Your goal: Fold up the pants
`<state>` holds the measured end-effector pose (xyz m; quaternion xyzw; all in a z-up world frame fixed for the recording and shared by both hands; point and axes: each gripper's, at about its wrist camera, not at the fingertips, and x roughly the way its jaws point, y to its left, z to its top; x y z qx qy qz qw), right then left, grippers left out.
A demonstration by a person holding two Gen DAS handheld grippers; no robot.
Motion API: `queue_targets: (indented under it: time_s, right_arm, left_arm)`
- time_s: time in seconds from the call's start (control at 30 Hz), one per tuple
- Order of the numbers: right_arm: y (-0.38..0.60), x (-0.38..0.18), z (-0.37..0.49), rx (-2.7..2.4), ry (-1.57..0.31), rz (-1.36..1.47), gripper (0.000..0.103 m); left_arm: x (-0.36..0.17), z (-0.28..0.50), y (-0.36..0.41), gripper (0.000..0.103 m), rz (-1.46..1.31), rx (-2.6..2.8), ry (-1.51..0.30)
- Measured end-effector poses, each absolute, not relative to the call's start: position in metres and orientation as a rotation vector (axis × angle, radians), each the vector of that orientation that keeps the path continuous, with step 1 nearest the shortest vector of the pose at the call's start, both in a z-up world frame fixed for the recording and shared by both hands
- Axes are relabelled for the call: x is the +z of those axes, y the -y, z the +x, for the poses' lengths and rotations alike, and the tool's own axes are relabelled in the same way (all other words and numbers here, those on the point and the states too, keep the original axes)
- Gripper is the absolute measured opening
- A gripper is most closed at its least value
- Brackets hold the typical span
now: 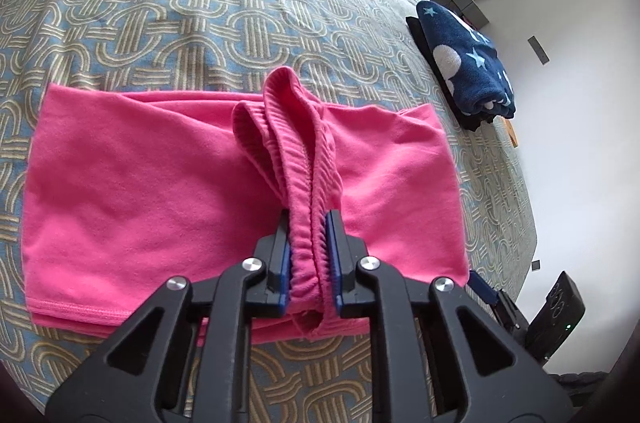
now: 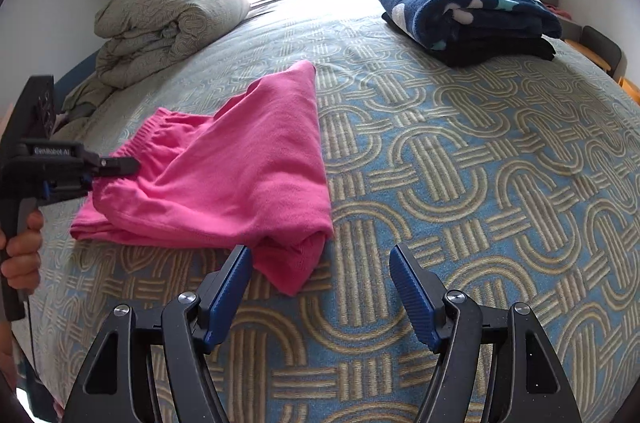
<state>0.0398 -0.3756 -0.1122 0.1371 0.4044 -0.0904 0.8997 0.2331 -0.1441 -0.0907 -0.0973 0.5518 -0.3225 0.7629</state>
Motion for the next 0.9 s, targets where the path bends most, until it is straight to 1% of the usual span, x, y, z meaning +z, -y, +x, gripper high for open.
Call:
queue_targets:
  time_s: [0.1, 0.17, 0.2, 0.23, 0.3, 0.33, 0.5, 0.6, 0.8, 0.87, 0.9]
  right_arm:
    - [0.375, -0.118, 0.044, -0.211, -0.84, 0.283, 0.072]
    - [0.375, -0.118, 0.049, -0.224, -0.821, 0.302, 0.069]
    - [0.377, -0.118, 0.052, -0.232, -0.812, 0.319, 0.052]
    - [0.379, -0.119, 0.056, -0.235, -0.813, 0.348, 0.031]
    - [0.385, -0.122, 0.062, -0.206, -0.816, 0.435, 0.015]
    - [0.386, -0.12, 0.063, -0.219, -0.809, 0.444, 0.012]
    - [0.379, -0.114, 0.054, -0.23, -0.836, 0.354, 0.012]
    - [0.382, -0.114, 0.046, -0.242, -0.858, 0.354, 0.014]
    - [0.389, -0.11, 0.038, -0.234, -0.854, 0.397, 0.014]
    - [0.385, -0.107, 0.038, -0.221, -0.848, 0.389, 0.019]
    - [0.383, -0.106, 0.038, -0.214, -0.846, 0.385, 0.019]
  left_arm:
    - [-0.082, 0.234, 0.145, 0.017, -0.216, -0.704, -1.178]
    - [-0.079, 0.233, 0.147, 0.017, -0.214, -0.705, -1.168]
    - [-0.077, 0.233, 0.147, 0.017, -0.216, -0.706, -1.166]
    - [-0.076, 0.233, 0.148, 0.017, -0.219, -0.709, -1.164]
    - [-0.074, 0.232, 0.149, 0.016, -0.22, -0.711, -1.158]
    - [-0.072, 0.231, 0.149, 0.016, -0.22, -0.714, -1.153]
    - [-0.065, 0.229, 0.145, 0.015, -0.195, -0.692, -1.105]
    - [-0.069, 0.23, 0.139, 0.015, -0.208, -0.681, -1.117]
    - [-0.067, 0.228, 0.126, 0.015, -0.222, -0.666, -1.105]
    - [-0.062, 0.229, 0.125, 0.015, -0.221, -0.661, -1.095]
    - [-0.058, 0.23, 0.126, 0.015, -0.219, -0.66, -1.088]
